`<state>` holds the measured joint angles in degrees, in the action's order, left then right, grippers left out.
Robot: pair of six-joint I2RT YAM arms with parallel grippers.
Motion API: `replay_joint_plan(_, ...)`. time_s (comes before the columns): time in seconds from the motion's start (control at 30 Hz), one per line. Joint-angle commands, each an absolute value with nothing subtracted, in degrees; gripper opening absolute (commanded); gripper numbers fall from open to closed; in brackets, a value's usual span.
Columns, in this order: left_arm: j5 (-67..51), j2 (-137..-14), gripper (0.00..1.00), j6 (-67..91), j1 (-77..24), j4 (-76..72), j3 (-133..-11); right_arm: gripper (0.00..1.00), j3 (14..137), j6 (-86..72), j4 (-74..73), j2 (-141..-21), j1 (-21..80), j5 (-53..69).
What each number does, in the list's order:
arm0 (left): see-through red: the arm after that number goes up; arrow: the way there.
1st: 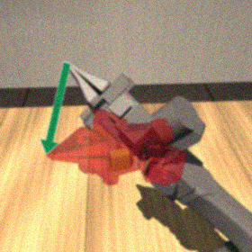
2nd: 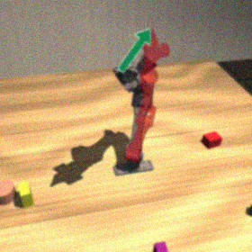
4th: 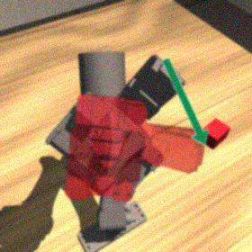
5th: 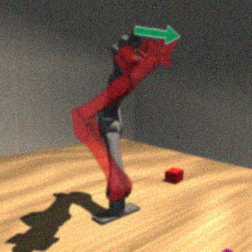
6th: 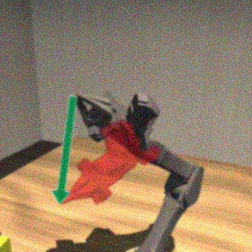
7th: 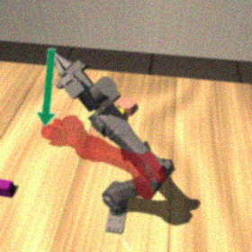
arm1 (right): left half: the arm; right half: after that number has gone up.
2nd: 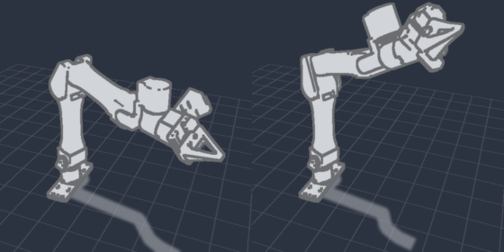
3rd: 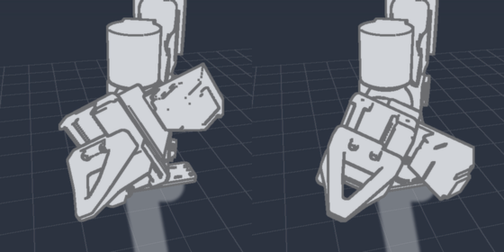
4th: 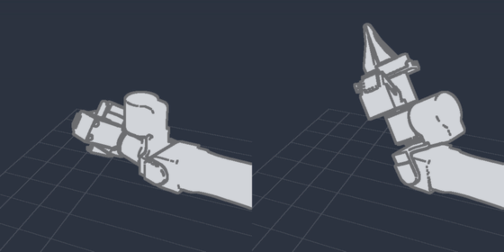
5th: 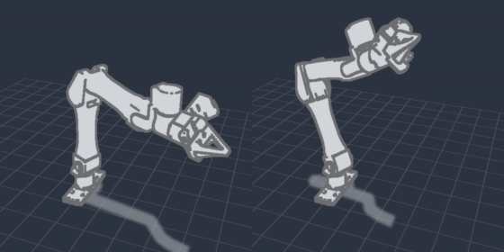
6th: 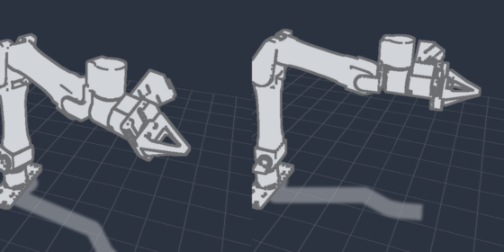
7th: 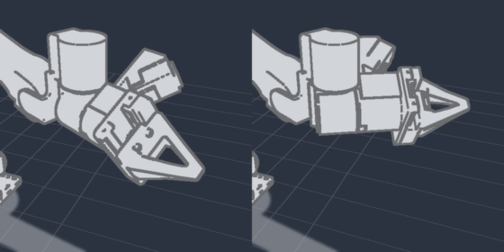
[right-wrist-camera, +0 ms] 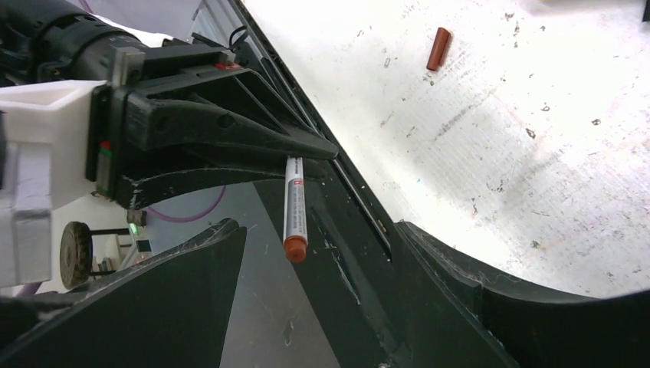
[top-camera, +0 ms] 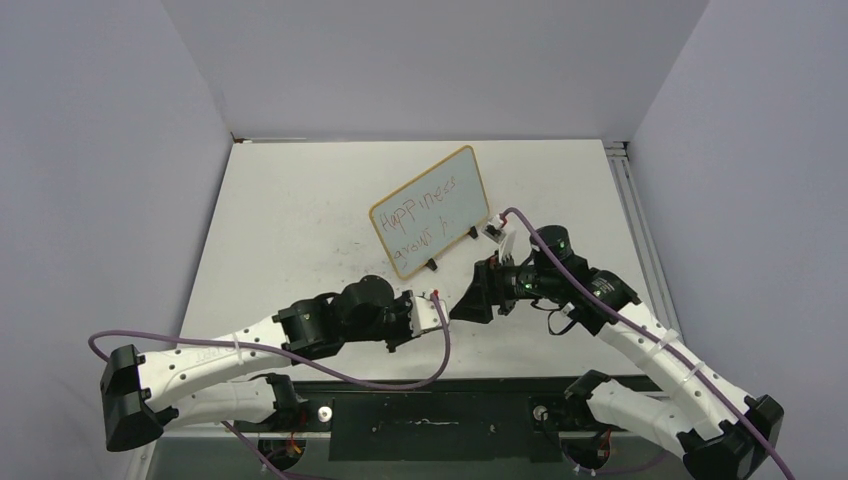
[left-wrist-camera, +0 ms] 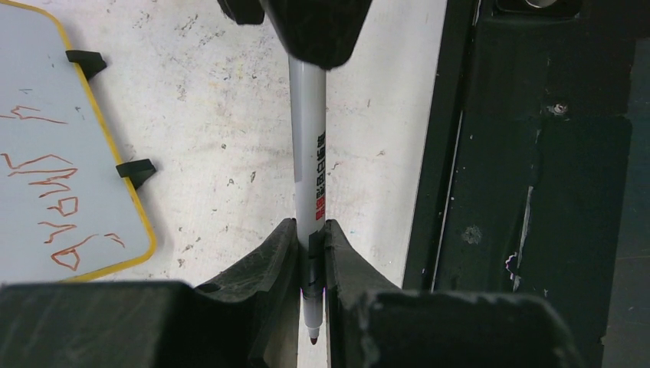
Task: Write a sentence on the whiteboard
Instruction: Adjust the whiteboard marker.
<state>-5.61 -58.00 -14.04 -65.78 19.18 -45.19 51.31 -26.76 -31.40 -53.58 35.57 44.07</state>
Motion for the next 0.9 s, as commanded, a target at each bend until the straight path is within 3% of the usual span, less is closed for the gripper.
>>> replay_joint_plan(0.0,-8.3,-57.9,0.00,-13.4,-65.3,18.8,-48.2,0.69,48.9,-28.9,-24.6,-53.5,38.1,41.7)
replay_joint_plan(0.2,-8.1,-58.7,0.00,-13.9,-65.4,18.8,-48.4,0.62,46.2,-31.6,-19.1,-54.6,42.0,41.6)
replay_joint_plan(0.37,-8.0,-59.4,0.00,-14.0,-65.4,19.1,-48.5,0.50,45.3,-32.4,-17.0,-55.7,44.1,40.1)
replay_joint_plan(0.87,-7.1,-59.5,0.00,-14.3,-65.4,19.1,-48.4,0.38,44.5,-32.3,-16.6,-56.7,44.6,40.7)
